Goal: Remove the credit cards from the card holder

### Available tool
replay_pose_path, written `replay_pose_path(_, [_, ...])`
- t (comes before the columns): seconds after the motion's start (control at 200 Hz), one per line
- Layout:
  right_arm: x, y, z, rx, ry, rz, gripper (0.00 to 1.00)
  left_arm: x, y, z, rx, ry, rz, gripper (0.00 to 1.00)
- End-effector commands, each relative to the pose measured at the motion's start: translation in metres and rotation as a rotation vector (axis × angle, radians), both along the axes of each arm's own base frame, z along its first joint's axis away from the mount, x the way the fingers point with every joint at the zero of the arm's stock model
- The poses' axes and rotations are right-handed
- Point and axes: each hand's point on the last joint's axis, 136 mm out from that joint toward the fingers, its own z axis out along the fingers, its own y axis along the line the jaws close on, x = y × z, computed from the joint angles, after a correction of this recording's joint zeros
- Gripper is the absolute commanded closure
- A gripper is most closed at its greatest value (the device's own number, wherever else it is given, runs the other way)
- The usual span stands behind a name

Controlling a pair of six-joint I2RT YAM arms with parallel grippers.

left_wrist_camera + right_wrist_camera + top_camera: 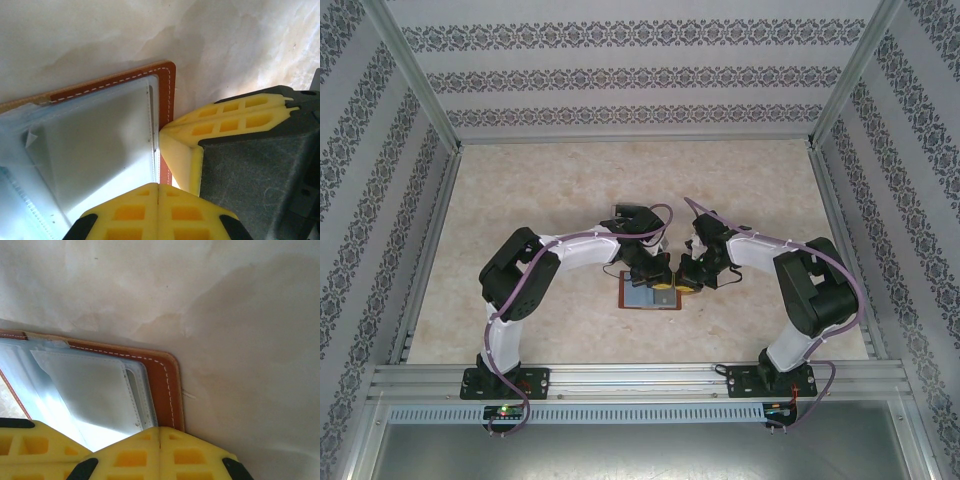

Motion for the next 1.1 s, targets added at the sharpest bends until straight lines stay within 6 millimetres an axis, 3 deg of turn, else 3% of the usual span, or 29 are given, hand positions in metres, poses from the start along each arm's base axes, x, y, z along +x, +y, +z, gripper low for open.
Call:
replay_pose_path(0.0, [-0.011, -0.007, -0.017, -0.043, 0.038, 0.011, 0.95, -0.006, -0.011, -0.005, -0.03, 0.027, -0.017, 0.96])
replay_pose_path(0.15, [-0.011, -0.007, -0.015, -0.043, 0.034, 0.011, 0.95, -0.011, -0.009, -0.014, -0.003, 0.056, -0.025, 0.94])
replay_pose_path(0.59, [-0.01, -0.01, -0.008, -0.044, 0.018, 0.007, 0.93, -0.015, 0.026, -0.02, 0.22, 0.015, -0.052, 0.87])
replay_pose_path(0.939, [-0.005, -0.005, 0.003, -0.018, -0.003, 0.001, 0.91, -0.015, 0.04, -0.018, 0.272, -0.015, -0.051, 0.95])
replay_pose_path(1.094, [0.0, 0.004, 0.018, 0.045, -0.034, -0.017, 0.87, -0.015, 0.037, -0.019, 0.253, -0.015, -0.044, 0.99])
